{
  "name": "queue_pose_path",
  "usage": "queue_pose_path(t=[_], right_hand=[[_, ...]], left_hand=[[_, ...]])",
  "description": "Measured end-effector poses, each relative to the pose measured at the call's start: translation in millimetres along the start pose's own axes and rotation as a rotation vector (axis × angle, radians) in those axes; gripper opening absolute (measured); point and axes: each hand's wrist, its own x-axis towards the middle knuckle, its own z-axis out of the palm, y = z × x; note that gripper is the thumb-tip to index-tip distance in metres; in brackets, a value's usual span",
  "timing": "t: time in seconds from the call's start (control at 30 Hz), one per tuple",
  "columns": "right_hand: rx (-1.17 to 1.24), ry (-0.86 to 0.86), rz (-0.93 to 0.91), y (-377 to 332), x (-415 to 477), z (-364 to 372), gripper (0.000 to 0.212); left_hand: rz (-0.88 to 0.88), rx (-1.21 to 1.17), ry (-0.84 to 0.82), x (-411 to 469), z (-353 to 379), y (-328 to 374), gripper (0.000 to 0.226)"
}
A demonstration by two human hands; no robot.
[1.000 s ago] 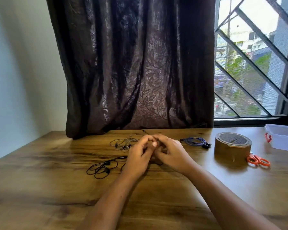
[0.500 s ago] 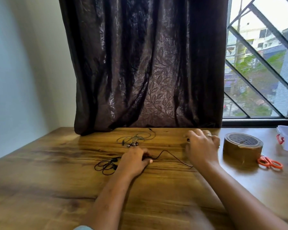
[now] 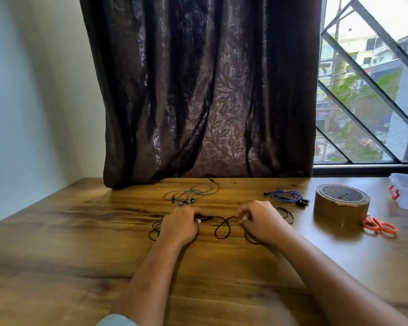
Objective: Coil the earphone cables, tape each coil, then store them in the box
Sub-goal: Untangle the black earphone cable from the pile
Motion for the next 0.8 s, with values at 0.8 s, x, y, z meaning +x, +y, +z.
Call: queue_pose_path(t=[0.8], right_hand=[[-0.159,0.393,0.24,25.2,0.3,-15.9,0.033]], left_hand=[[0.22,-0.289,0.282,-3.8,-11.9,10.0,0.009]])
